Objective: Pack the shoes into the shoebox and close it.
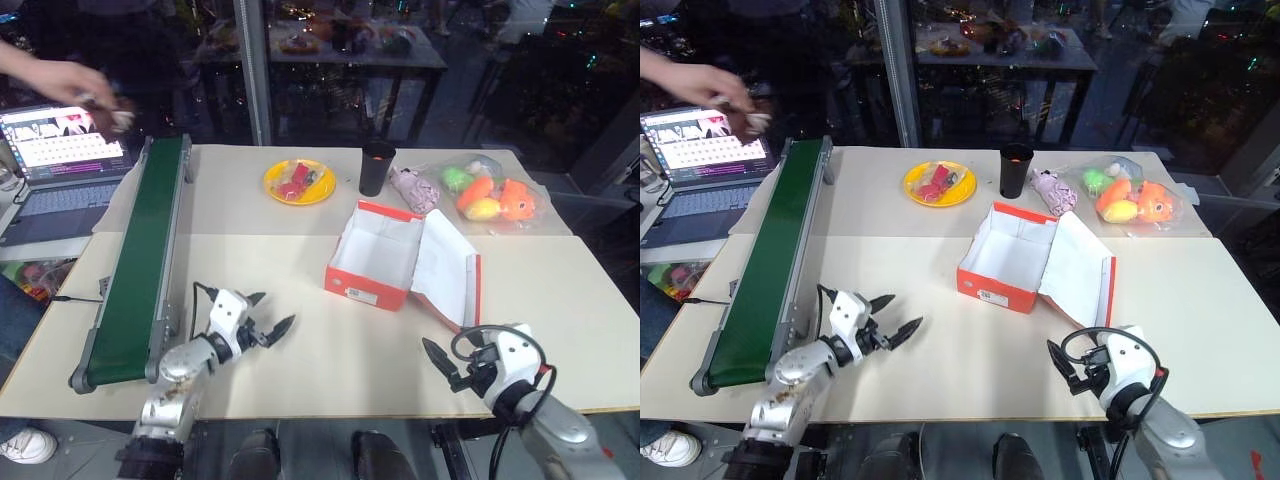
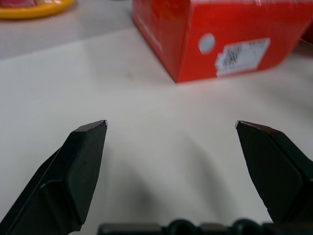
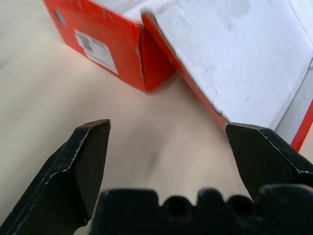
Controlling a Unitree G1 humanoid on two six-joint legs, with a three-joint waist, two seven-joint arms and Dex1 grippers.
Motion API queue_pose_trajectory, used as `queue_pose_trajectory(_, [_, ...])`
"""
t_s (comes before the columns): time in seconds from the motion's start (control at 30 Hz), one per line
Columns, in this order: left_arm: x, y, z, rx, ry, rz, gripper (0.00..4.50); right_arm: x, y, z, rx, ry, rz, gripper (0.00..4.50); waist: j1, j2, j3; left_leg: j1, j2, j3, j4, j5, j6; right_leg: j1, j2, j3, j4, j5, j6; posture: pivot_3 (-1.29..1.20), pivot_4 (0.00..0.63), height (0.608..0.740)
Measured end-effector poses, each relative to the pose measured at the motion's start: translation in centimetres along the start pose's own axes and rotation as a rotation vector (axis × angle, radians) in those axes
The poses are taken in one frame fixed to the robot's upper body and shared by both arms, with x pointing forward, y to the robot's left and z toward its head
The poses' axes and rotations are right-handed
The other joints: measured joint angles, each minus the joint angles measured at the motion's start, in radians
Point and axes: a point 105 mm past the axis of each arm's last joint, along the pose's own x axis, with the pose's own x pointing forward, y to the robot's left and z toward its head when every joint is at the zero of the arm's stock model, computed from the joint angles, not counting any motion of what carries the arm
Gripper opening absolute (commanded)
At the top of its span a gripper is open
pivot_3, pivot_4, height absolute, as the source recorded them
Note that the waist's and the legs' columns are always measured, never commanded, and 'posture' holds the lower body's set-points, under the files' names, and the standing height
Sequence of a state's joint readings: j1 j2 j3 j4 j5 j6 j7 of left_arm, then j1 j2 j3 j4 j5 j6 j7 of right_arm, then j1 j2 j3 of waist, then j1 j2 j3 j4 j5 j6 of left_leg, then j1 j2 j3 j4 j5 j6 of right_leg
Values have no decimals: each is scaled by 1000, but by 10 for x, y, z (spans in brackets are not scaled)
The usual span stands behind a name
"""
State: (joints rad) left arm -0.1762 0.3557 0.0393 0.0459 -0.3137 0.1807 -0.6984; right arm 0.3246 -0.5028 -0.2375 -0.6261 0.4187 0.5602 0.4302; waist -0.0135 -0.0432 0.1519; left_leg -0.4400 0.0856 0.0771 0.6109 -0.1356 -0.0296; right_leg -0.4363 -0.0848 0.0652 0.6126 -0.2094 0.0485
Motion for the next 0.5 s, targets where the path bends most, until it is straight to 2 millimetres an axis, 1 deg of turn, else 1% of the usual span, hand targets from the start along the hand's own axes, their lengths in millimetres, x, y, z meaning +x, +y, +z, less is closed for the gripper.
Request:
queue_pose_trajectory(0.13, [8, 1, 21, -54, -39, -62, 4500, -5, 3, 19, 14, 27, 77, 4428, -3, -1, 0, 0, -1, 0, 1, 0, 0, 0, 0, 0, 0, 0, 1, 0, 150, 736])
queue_pose_trajectory(0.2, [15, 2, 38, -57, -62, -98, 4500, -4, -1, 43, -6, 0, 111, 4428, -5, -2, 1, 0, -1, -2, 2, 0, 0, 1, 0, 0, 1, 0, 1, 0, 150, 736])
queue_pose_trajectory(0.27, [22, 6, 61, -28, -101, -108, 4500, -1, -5, 70, -58, -62, 110, 4428, -4, -3, 1, 0, -1, -4, 3, 0, 0, 3, 2, 0, 0, 0, 2, 0, 150, 736])
queue_pose_trajectory(0.33, [28, 13, 80, 3, -139, -76, 4500, 8, -8, 90, -87, -116, 97, 4428, -4, -3, 1, 0, -1, -7, 4, 0, 0, 5, 3, 0, -1, 0, 2, 0, 150, 736])
queue_pose_trajectory(0.4, [33, 18, 95, 22, -165, -36, 4500, 19, -11, 102, -94, -149, 85, 4428, -4, -3, 1, 0, -2, -7, 4, 1, 1, 6, 3, 0, -1, 0, 3, 0, 150, 736])
queue_pose_trajectory(0.43, [35, 22, 103, 30, -174, -1, 4500, 26, -13, 107, -89, -162, 74, 4428, -3, -4, 1, 0, -2, -8, 4, 1, 3, 6, 3, 0, -1, -1, 4, 0, 150, 736])
queue_pose_trajectory(0.5, [35, 29, 108, 25, -169, 64, 4500, 36, -14, 106, -90, -143, 78, 4428, -1, -4, 1, -1, -2, -9, 3, 4, 9, 7, 4, 0, -1, -2, 6, 0, 150, 736])
